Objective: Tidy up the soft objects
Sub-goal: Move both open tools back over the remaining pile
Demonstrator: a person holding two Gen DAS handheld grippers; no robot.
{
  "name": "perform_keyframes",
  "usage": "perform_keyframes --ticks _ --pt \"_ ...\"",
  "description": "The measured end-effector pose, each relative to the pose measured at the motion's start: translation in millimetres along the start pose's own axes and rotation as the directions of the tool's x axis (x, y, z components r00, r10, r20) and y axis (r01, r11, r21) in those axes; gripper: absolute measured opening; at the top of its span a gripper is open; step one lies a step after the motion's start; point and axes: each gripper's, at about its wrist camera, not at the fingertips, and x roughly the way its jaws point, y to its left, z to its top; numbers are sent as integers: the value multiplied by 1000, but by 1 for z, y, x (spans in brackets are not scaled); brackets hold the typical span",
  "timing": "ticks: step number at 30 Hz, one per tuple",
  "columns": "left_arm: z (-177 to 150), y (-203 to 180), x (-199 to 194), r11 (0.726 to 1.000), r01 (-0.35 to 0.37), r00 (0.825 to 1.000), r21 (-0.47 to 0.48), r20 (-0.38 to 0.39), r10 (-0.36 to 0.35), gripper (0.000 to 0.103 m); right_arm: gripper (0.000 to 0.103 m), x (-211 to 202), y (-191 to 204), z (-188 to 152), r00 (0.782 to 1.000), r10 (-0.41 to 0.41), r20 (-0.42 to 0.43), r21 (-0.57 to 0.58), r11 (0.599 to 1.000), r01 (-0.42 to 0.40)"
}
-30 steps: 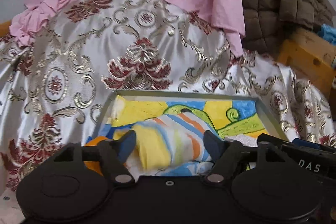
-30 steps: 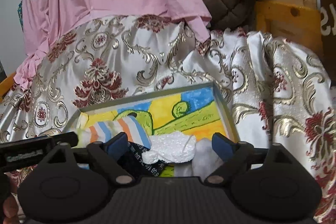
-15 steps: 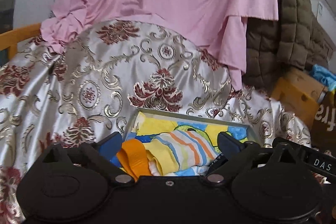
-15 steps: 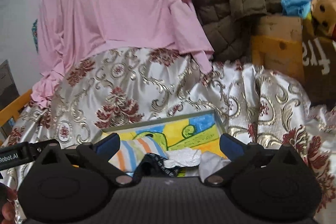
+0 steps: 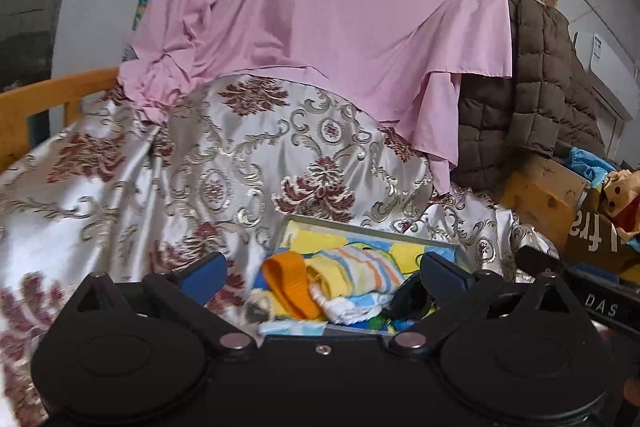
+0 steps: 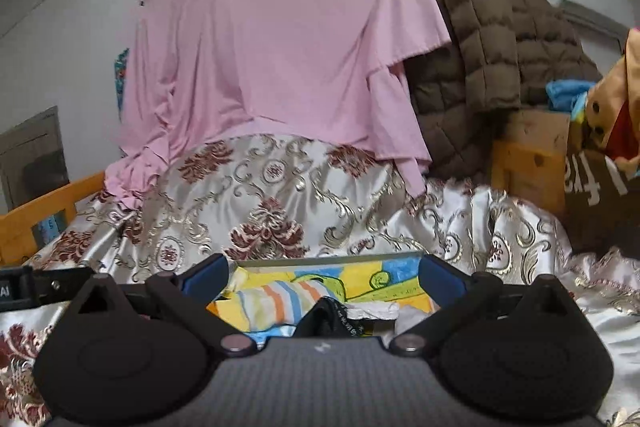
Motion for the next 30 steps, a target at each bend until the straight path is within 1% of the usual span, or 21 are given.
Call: perform_keyframes --ticks 7,10,15,17,21,25,28,30 --pt "-19 20 -57 997 -67 997 27 29 66 102 103 -41 20 -16 999 15 30 -63 998 -13" --pt "-26 27 -78 996 -82 996 27 37 81 102 103 -58 28 -23 999 20 41 -85 996 -16" --pt "-35 36 -108 994 -106 994 8 19 106 102 103 -84 43 -37 998 41 57 -131 991 -33" --pt "-38 39 -118 994 -111 994 2 4 111 102 103 -93 49 -46 997 42 62 -148 988 -33" --pt "-48 43 -132 993 -119 992 13 -40 119 102 103 -107 61 -60 998 50 43 -195 980 -41" --pt "-61 43 -143 989 -141 983 45 -115 145 102 103 -120 70 -76 998 57 3 -224 973 -54" --pt "-71 42 -151 986 -151 976 68 -148 159 102 103 -129 74 -87 997 71 -35 -222 972 -77" --pt "-76 41 -157 984 -156 973 82 -156 168 102 103 -134 76 -91 995 80 -57 -219 972 -90"
